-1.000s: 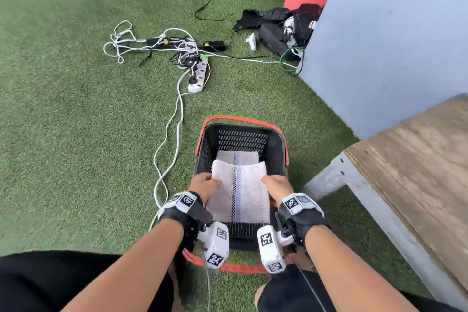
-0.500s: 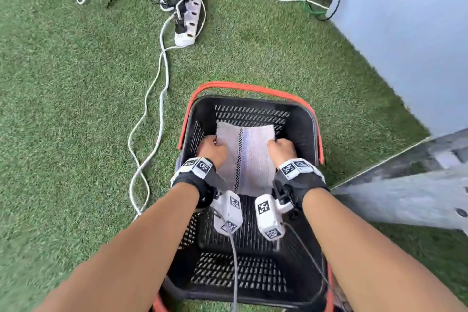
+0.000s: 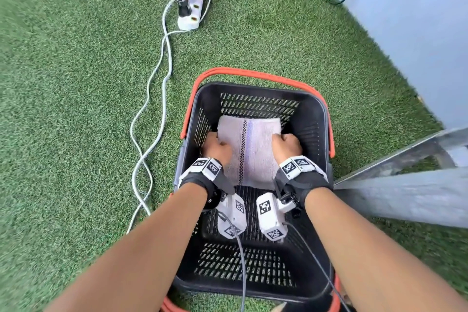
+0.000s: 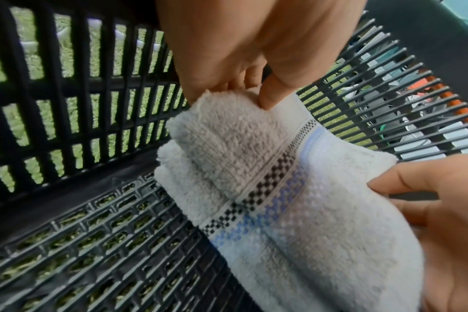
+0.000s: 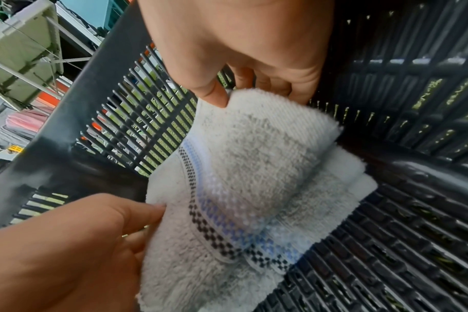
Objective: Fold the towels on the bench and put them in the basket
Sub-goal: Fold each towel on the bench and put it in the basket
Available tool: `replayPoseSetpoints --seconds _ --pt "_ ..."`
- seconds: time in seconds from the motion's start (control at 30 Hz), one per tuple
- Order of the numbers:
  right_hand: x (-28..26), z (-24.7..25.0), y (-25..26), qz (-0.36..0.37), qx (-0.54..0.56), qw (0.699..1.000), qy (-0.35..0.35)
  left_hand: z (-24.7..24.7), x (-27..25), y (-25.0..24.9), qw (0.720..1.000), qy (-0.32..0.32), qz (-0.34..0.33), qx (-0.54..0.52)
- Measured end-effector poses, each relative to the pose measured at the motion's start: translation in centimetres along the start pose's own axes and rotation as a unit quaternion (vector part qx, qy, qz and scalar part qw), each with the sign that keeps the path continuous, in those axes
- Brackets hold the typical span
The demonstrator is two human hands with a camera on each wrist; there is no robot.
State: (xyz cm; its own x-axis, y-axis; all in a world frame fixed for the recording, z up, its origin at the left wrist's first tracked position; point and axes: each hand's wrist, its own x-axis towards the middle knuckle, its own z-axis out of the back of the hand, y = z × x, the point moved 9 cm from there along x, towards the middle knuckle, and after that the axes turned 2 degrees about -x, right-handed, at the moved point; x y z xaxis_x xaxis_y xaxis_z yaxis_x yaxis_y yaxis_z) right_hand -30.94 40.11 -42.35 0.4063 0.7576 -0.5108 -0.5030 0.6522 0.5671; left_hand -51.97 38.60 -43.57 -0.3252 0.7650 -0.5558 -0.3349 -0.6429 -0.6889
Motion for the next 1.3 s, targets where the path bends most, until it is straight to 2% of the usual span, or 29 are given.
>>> replayPoseSetpoints --seconds 0.1,0.17,0.27,0.33,0.4,0.47,0.67,0.87,0.93,1.03,1.13,1.2,1.3 --pt "-0.4 0.3 0.4 0.015 -0.002 1.0 -0.023 0.3 -0.4 -0.7 0.999 -0.028 -0.033 0.009" --pt "-1.3 0.8 1.8 0.084 -0.059 0.992 -0.074 0.2 -0.7 -1.7 0.993 -0.056 -0.099 0.034" --pt "-3.8 -0.2 5.0 0.276 -0.216 0.924 -0.152 -0.8 -0.8 -2.9 0.968 -0.073 -0.212 0.111" --pt "-4.0 -2.0 4.9 0.318 -0.26 0.9 -0.143 -2.1 -0.4 -2.8 0.942 -0.056 -0.267 0.194" --pt "-3.0 -3.2 3.5 0.298 -0.275 0.906 -0.126 -3.3 -0.1 -2.1 0.918 -0.043 -0.288 0.268" --pt "-2.1 -4.0 2.0 0.277 -0.282 0.911 -0.119 -4.1 0.0 -1.3 0.907 -0.041 -0.295 0.298" --pt "-1.5 -5.2 0.5 0.294 -0.273 0.902 -0.157 -5.1 0.4 -0.2 0.893 -0.08 -0.329 0.298" --pt "-1.6 -5.4 0.6 0.296 -0.27 0.905 -0.144 -5.3 0.2 -0.4 0.889 -0.08 -0.332 0.305" --pt "-1.7 -5.4 0.6 0.281 -0.288 0.909 -0.106 -5.3 0.3 -0.4 0.898 -0.045 -0.296 0.324" --pt "-3.0 -4.5 0.8 0.255 -0.329 0.909 -0.014 -4.4 -0.9 -1.0 0.897 0.052 -0.225 0.377" --pt "-6.0 -2.5 1.4 0.226 -0.397 0.885 0.088 -2.7 -4.1 -2.6 0.894 0.146 -0.169 0.388" --pt "-8.9 0.0 2.2 0.212 -0.435 0.866 0.127 -0.8 -7.3 -4.5 0.879 0.156 -0.169 0.418" --pt "-13.3 5.3 4.2 0.213 -0.438 0.866 0.108 2.4 -11.8 -8.1 0.869 0.124 -0.214 0.429"
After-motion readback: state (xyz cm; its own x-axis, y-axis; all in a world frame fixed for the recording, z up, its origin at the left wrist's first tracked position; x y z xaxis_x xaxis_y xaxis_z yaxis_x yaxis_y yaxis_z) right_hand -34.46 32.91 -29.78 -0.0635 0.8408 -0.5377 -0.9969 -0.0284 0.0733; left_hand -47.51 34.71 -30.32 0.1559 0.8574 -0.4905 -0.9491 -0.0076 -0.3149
